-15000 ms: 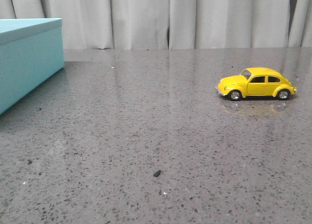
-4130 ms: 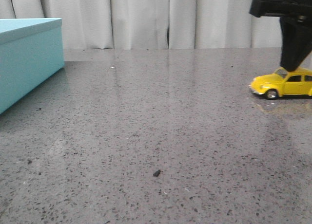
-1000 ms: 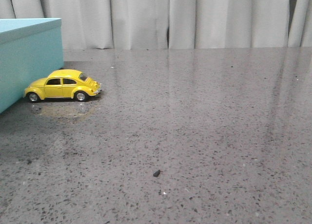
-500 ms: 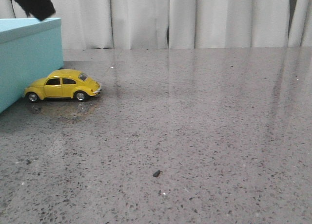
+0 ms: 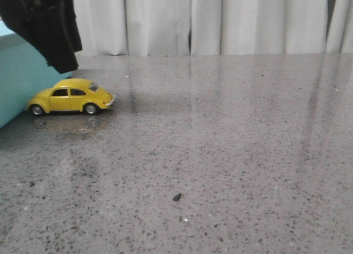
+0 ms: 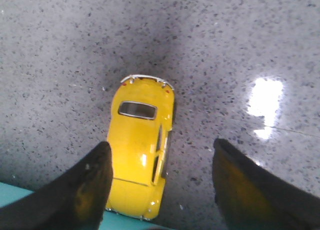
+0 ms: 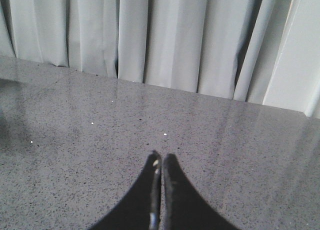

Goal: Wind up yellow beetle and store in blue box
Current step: 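Lower the left gripper around the yellow car and close it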

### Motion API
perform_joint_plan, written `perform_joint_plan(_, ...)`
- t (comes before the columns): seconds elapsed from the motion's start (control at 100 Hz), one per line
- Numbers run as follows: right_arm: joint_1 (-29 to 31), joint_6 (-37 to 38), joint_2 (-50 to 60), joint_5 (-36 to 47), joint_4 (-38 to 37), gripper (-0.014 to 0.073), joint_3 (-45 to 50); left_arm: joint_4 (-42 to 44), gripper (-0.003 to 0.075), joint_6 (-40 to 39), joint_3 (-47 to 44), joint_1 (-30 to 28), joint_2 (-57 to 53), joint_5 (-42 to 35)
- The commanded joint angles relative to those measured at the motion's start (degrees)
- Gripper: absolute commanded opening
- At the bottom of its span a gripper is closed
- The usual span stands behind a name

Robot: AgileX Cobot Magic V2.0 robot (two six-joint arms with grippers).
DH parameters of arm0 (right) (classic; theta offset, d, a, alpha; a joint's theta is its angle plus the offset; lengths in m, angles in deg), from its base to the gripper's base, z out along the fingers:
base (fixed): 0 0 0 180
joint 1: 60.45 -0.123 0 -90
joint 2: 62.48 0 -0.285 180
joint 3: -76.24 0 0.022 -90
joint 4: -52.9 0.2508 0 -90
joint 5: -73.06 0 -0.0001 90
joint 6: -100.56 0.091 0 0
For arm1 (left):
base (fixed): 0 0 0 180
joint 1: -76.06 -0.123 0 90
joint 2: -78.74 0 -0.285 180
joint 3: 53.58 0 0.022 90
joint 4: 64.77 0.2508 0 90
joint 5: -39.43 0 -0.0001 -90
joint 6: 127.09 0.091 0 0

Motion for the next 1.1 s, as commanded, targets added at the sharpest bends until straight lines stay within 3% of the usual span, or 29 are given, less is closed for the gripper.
perform_joint_plan(0.0, 0.05, -0.71, -0.92, 3.87, -0.33, -0.0048, -1.16, -0.21, 0.0412, 0.05, 2.37, -0.52, -1.08, -2.25)
perform_joint_plan(0.43, -0.14, -0.71, -0.92, 3.21, -0.33, -0.0048, -0.55, 0.7, 0.0414, 1.55, 2.49, -2.9, 2.55, -3.25)
perform_joint_plan(0.61, -0.14, -0.71, -0.92, 2.86, -0.33, -0.0048, -0.16, 0.22, 0.0489, 1.55, 2.49, -2.9, 3.66, -3.56)
perform_joint_plan(0.83, -0.14, -0.71, -0.92, 2.96, -0.33, -0.0048, -0.16, 0.22, 0.0485, 1.55, 2.49, -2.9, 4.03, -7.7)
perform_joint_plan(1.09, -0.14, -0.71, -0.92, 2.96, -0.33, -0.0048, -0.16, 0.22, 0.0485, 1.55, 2.49, -3.53, 5.8, -7.48)
